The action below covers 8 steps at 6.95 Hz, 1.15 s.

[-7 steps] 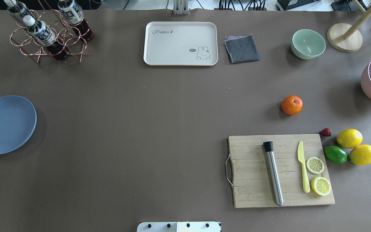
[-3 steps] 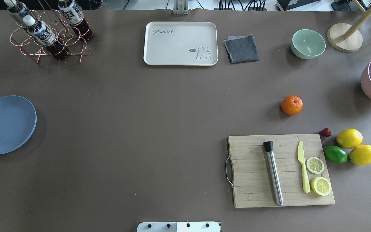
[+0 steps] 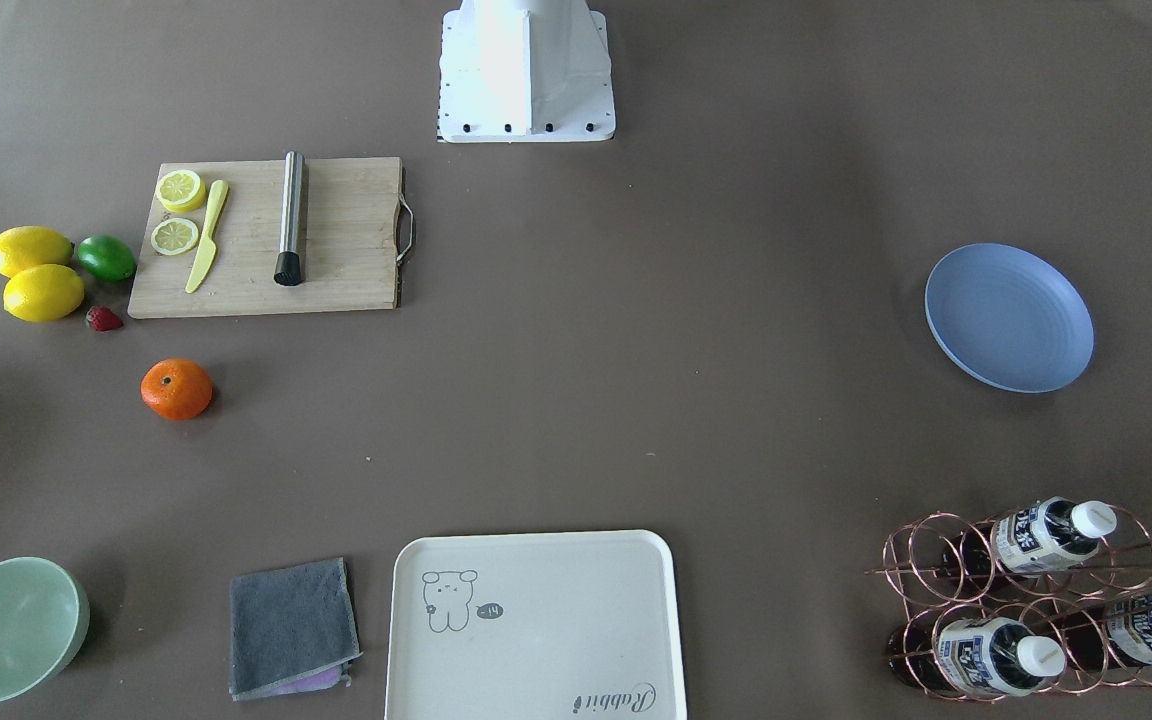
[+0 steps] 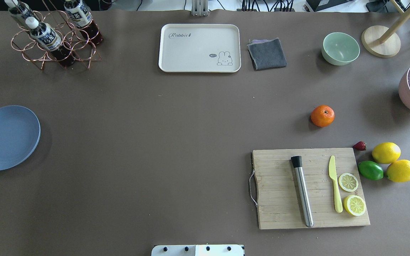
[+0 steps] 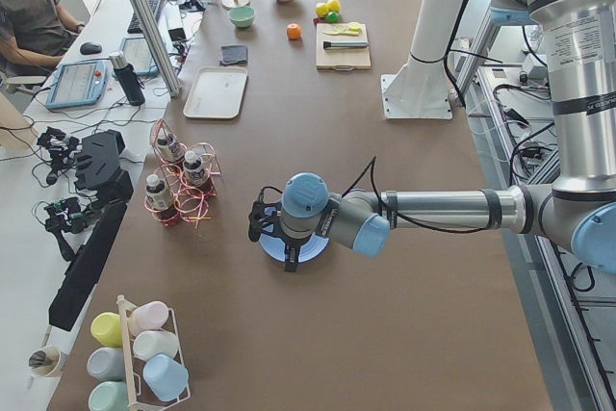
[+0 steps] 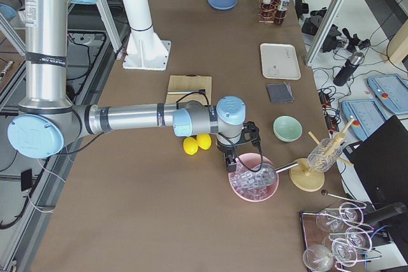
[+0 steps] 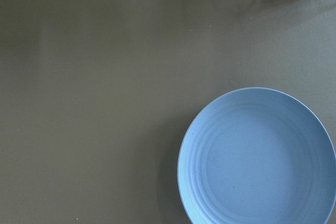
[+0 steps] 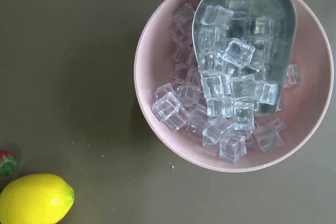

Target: Pick orange to plate

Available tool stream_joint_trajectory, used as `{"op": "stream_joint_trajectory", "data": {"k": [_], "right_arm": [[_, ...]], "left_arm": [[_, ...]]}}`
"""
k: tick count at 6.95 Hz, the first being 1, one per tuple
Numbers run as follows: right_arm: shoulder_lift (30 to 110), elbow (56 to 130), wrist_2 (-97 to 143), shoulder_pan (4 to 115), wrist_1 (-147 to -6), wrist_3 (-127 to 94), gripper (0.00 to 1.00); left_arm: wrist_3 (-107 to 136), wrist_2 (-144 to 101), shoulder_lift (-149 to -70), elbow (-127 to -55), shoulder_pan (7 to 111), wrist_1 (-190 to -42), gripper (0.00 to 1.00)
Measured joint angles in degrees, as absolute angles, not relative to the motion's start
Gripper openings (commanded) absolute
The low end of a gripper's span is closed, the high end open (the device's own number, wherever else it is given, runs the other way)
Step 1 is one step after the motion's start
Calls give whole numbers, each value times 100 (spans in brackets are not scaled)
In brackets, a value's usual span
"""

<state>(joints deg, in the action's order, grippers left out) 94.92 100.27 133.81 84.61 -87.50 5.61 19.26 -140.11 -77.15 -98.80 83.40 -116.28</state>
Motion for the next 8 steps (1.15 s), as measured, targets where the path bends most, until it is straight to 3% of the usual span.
{"op": "stream_joint_trajectory", "data": {"k": [5, 8], "right_arm": [[9536, 10003, 13437, 8437, -8759, 534, 100], [9552, 9969, 13465, 8319, -8765, 546, 100]], "left_arm": [[1962, -13919, -7751, -9509, 7950, -11703, 97], [2538, -13797, -8092, -8538, 7494, -12854, 97]]}}
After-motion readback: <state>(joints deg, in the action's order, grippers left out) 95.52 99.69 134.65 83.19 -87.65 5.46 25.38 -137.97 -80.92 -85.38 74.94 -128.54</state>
